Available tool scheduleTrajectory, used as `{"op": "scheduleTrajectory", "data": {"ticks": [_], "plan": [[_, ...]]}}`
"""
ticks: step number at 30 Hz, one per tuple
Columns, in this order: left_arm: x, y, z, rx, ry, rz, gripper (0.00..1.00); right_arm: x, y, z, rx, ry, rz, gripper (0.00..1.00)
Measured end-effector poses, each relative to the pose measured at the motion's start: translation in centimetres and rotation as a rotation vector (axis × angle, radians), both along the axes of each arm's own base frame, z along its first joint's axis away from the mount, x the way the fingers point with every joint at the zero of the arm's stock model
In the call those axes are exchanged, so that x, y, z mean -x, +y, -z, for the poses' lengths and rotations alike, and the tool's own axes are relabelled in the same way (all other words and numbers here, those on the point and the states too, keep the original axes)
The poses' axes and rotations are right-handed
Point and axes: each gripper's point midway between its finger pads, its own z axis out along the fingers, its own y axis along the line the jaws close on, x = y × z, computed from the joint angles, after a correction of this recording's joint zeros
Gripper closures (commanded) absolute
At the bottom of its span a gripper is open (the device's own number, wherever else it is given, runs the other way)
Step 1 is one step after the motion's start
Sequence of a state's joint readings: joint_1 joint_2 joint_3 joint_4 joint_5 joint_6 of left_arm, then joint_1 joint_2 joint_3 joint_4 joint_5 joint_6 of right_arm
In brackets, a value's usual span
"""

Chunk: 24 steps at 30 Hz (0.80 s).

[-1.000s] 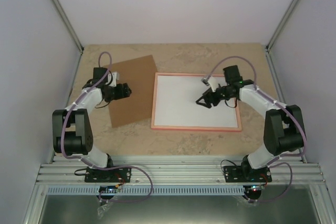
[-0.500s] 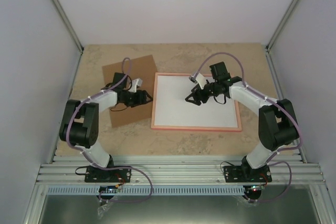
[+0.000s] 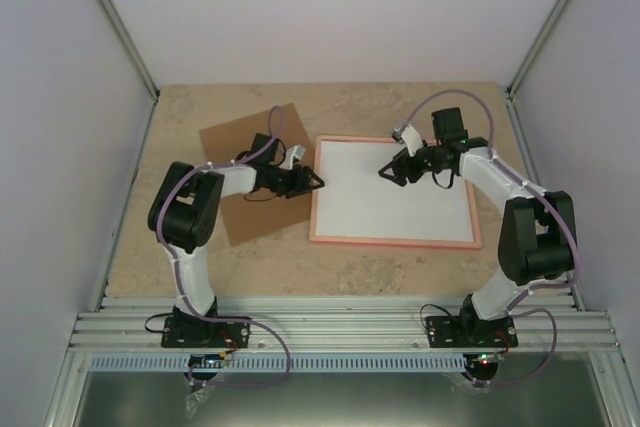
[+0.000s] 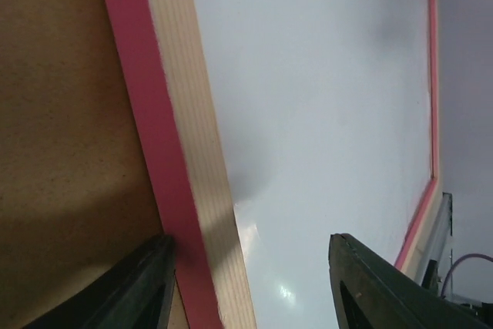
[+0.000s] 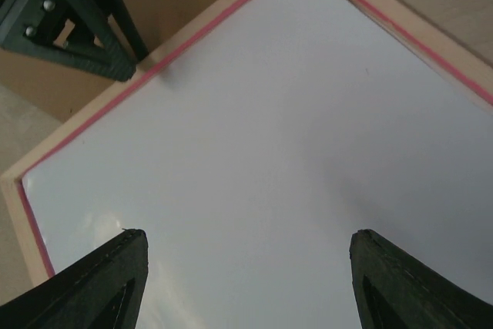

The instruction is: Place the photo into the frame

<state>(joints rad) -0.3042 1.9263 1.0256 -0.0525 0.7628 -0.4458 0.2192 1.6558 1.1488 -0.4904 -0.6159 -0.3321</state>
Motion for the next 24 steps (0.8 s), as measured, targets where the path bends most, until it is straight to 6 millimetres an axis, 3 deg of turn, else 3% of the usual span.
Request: {"op": "scheduleTrajectory", "data": {"ticks": [4, 7, 11, 16, 21, 24], "plan": [[-0.3, -3.5, -0.1, 0.028, -0.025, 0.057, 0.40, -1.0, -1.3, -0.8, 0.002, -0.023, 0.026, 0.27], [-1.2, -5.4, -0.3, 0.031, -0.049, 0.084, 0.32, -1.4, -1.4, -1.1, 0.000, -0.031, 0.029, 0.28], [-3.0, -5.7, -0.7, -0.029, -0.127, 0.101, 0.22, -1.7, -1.0, -1.4, -0.016, -0.027, 0.021, 0.28], [-2.4, -1.1, -0.3, -0.138, -0.141, 0.068, 0.23, -1.9, 0.7, -2.0, -0.042, -0.036, -0.009, 0.28], [-2.4, 5.4, 0.4, -0.218, -0.118, -0.023, 0.30, -0.1, 5.6, -2.2, -0.048, -0.065, -0.119, 0.29], [-2.6, 7.8, 0.7, -0.273, -0.127, -0.051, 0.35, 1.2, 8.8, -1.6, -0.014, -0.096, -0.194, 0.29]]}}
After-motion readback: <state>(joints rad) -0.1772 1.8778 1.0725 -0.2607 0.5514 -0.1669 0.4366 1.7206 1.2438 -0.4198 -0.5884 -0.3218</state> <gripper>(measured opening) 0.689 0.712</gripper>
